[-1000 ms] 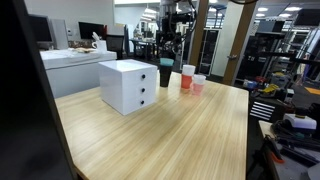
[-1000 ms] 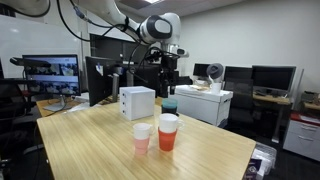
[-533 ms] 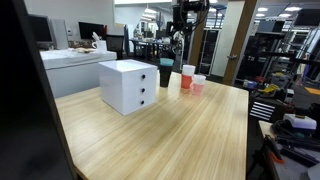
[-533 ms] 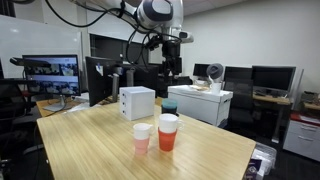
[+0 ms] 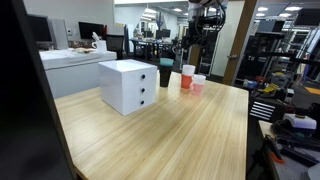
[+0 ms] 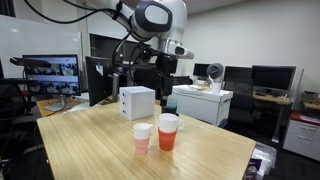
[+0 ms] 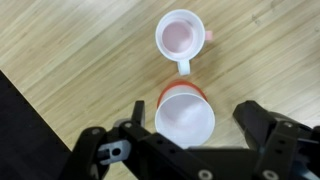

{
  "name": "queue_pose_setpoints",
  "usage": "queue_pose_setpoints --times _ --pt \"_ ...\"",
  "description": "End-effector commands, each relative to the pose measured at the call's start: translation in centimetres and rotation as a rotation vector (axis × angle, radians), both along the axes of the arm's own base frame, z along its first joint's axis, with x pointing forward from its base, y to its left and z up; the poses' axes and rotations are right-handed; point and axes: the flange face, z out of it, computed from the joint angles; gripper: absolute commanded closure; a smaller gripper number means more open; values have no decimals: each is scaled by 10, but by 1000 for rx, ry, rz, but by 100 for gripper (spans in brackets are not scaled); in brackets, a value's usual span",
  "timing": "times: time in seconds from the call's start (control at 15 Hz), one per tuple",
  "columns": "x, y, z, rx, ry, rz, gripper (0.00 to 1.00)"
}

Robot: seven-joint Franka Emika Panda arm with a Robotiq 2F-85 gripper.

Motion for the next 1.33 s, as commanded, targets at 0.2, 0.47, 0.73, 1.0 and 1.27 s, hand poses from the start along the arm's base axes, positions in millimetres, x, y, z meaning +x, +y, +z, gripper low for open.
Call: queue_pose_setpoints --times 0.2,0.47,0.73,1.0,1.27 --pt "-37 8 -24 5 -38 -38 0" --pt "-43 6 -30 -8 -60 -45 0" --pt "-42 3 -33 -19 -73 -46 0" --pt "-38 1 -33 -27 -86 -53 0" --pt "-40 6 -26 -46 -95 -50 0"
